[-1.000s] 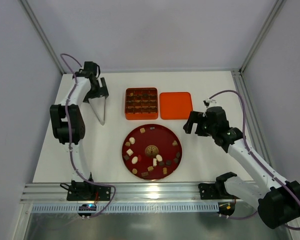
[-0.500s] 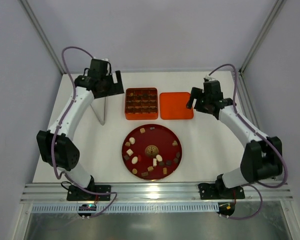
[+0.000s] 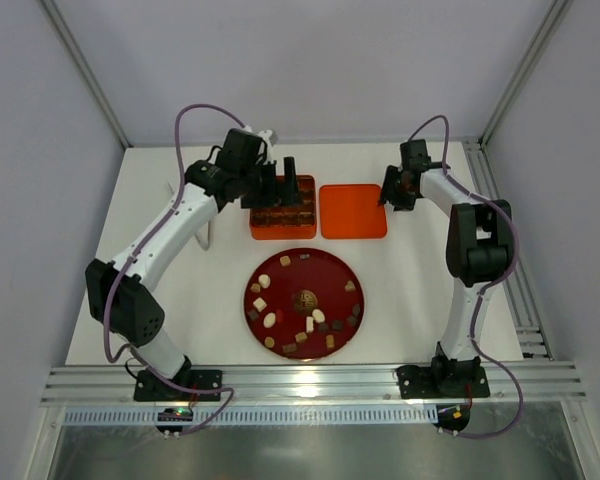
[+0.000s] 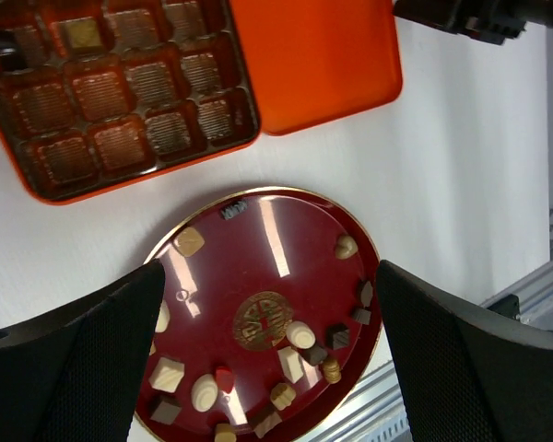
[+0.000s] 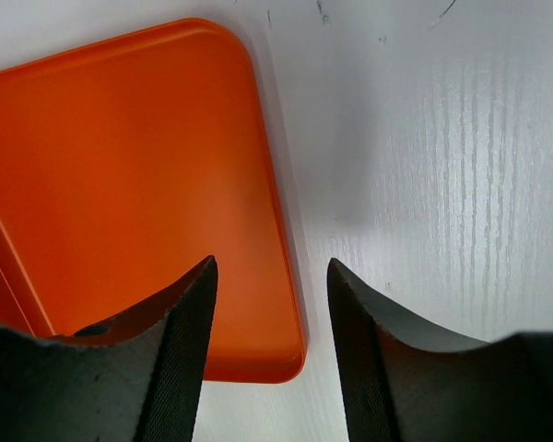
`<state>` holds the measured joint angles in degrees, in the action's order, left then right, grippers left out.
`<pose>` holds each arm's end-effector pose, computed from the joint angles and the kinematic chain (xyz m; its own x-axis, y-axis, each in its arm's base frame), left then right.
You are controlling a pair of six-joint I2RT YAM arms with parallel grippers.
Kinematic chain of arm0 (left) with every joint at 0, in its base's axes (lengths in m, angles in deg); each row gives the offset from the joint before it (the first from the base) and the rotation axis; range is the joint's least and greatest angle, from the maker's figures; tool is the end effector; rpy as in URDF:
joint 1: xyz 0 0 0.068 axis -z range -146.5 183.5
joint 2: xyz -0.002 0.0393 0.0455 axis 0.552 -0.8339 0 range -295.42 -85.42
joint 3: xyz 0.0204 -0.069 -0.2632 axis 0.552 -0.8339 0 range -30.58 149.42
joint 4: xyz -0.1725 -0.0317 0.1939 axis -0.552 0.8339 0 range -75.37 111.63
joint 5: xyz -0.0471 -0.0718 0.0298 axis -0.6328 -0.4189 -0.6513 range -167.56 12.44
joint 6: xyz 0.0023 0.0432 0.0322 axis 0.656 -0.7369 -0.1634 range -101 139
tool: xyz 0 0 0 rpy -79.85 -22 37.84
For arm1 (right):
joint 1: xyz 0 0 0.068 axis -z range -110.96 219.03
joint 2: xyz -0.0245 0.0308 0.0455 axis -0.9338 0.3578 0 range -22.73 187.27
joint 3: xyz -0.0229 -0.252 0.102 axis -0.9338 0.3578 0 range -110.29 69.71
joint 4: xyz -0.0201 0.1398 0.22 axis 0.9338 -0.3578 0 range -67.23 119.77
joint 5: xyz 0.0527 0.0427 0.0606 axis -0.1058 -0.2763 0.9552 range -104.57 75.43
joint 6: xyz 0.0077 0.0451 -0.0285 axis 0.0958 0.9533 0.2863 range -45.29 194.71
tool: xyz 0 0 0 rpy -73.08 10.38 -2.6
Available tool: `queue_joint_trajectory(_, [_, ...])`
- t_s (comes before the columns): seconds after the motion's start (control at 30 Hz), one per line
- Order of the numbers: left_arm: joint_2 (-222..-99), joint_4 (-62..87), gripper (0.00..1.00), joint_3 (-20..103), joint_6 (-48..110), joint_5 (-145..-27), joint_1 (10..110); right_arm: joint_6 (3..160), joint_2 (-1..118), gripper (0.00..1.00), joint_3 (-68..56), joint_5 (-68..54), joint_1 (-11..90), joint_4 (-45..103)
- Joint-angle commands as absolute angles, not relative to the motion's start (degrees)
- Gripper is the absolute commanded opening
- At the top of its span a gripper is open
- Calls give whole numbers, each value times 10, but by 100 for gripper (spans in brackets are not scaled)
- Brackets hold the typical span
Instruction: Pack the chocolate
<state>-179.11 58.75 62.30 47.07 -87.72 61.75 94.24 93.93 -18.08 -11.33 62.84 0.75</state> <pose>0.3142 -0.1759 0.3565 -0.8199 -0.0854 -0.5662 0.2153 0.8702 -0.4431 0.4374 0.0495 0.1908 -0.8397 0.2447 -0.4849 0.1519 0.9629 0.2230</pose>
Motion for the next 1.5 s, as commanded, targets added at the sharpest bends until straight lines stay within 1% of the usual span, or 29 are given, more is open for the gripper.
queue_joint_trajectory(0.0, [-1824, 556, 93, 656, 482, -912, 641, 929, 949, 52, -218, -103, 629, -13])
queue_joint_trajectory(0.23, [-1878, 536, 93, 686, 501, -908, 677, 913, 991, 44, -251, -115, 629, -32])
queue_joint_trajectory(0.3, [-1889, 530, 93, 694, 508, -914, 680, 911, 999, 43, -257, -119, 629, -38])
queue_joint_trajectory(0.33, [-1899, 528, 93, 696, 510, -921, 682, 910, 1006, 41, -266, -125, 630, -42])
queue_joint_trajectory(0.43, [-1914, 526, 93, 711, 513, -929, 685, 906, 1017, 38, -276, -139, 629, -53])
queue_joint_trajectory(0.7, [-1969, 524, 92, 751, 516, -946, 687, 902, 1020, 30, -267, -140, 626, -51])
queue_joint_trajectory(0.77, [-1980, 523, 92, 758, 520, -949, 687, 900, 1019, 29, -264, -142, 624, -52])
queue_joint_trajectory(0.93, [-2007, 518, 92, 772, 531, -960, 687, 897, 1022, 25, -257, -139, 620, -49])
queue_joint_trajectory(1.07, [-2024, 512, 91, 785, 536, -962, 687, 894, 1027, 15, -267, -135, 619, -54])
queue_joint_trajectory(1.1, [-2029, 512, 91, 790, 539, -963, 687, 890, 1029, 9, -274, -138, 620, -62])
queue_joint_trajectory(1.17, [-2045, 512, 91, 812, 542, -967, 687, 887, 1028, 4, -276, -135, 620, -65])
queue_joint_trajectory(1.27, [-2072, 512, 92, 848, 547, -982, 687, 883, 1016, 4, -271, -126, 624, -64])
queue_joint_trajectory(1.47, [-2138, 515, 90, 913, 534, -990, 684, 889, 961, 4, -212, -88, 650, -28])
